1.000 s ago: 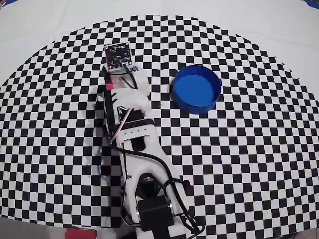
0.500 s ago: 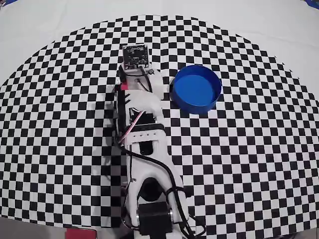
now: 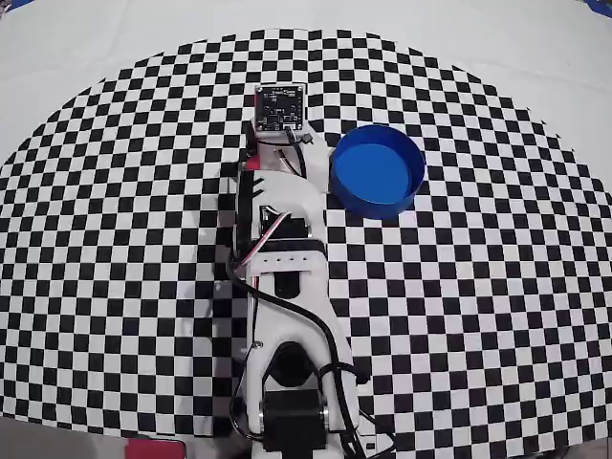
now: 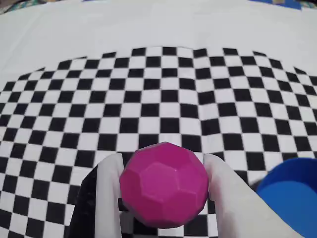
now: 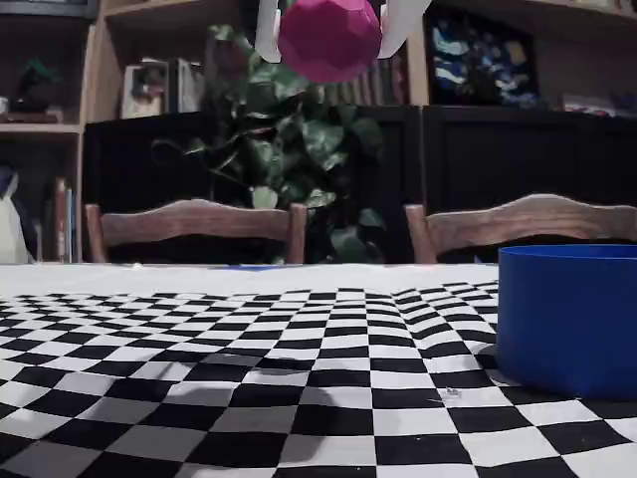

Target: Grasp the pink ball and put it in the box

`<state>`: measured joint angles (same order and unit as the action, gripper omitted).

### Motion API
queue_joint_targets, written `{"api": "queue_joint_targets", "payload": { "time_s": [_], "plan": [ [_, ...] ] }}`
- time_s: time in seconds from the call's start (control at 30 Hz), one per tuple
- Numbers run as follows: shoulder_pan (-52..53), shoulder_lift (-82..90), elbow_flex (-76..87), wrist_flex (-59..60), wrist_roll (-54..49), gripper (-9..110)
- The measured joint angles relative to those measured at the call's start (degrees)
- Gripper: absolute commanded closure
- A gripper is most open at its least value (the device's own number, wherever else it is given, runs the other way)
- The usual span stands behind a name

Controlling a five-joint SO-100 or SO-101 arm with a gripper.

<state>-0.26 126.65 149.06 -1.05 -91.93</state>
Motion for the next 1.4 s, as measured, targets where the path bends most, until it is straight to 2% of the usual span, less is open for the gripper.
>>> {"api": "queue_joint_targets", "payload": {
  "time_s": [0.9, 1.4],
  "plan": [
    [13.0, 0.6, 1.6, 0.0, 0.0, 101],
    [16.4, -2.0, 1.5, 0.0, 0.0, 101]
  ]
}}
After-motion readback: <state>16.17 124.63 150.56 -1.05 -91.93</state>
